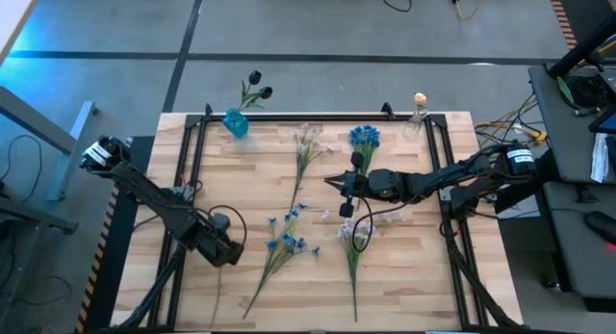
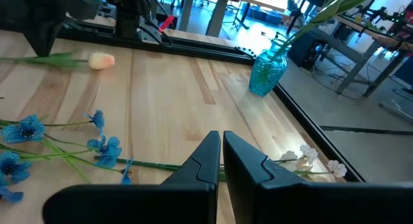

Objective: Sort flowers into vase by color
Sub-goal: Put the yellow flower into the transparent vase

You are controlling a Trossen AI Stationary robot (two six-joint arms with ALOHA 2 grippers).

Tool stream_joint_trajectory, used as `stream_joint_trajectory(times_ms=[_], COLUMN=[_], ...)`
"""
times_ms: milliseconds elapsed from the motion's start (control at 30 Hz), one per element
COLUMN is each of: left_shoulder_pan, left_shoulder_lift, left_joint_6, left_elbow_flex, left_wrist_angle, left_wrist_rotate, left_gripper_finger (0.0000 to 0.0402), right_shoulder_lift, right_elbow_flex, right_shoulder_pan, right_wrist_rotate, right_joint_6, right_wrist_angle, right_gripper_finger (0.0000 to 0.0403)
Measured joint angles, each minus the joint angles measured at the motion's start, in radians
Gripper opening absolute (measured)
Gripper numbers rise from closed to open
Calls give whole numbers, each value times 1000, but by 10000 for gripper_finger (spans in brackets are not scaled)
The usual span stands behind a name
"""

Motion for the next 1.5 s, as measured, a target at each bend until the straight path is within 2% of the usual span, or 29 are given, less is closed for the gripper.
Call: stream_joint_trajectory(times_ms=[167,333,467,600,800,900,1000,1100,1267,1400,1500], left_shoulder_pan=[7,8,11,14,16,15,14,16,30,47,69], left_shoulder_lift=[1,11,29,31,27,25,25,25,14,6,-4], left_joint_6=[-28,-46,-47,-52,-47,-25,7,49,152,284,475], left_elbow_flex=[39,64,27,-28,-80,-86,-82,-66,-22,23,54], left_wrist_angle=[-65,-159,-78,-1,-1,-3,-17,-20,-25,-15,52], left_wrist_rotate=[18,13,22,19,14,12,-10,-122,-325,-587,-811], left_gripper_finger=[38,99,143,164,152,120,72,18,7,3,2], right_shoulder_lift=[0,0,0,0,0,0,0,0,-9,-9,1], right_elbow_flex=[0,0,0,0,0,0,0,0,0,-21,-49], right_shoulder_pan=[0,0,0,0,0,0,0,0,-1,-20,-36], right_wrist_rotate=[0,1,1,0,0,0,0,-5,-157,-247,-311], right_joint_6=[0,0,0,-1,-1,0,-1,0,-1,14,19], right_wrist_angle=[0,0,-1,-1,-1,-1,-1,-3,-6,40,156], right_gripper_finger=[12,12,12,12,12,12,12,12,12,12,12])
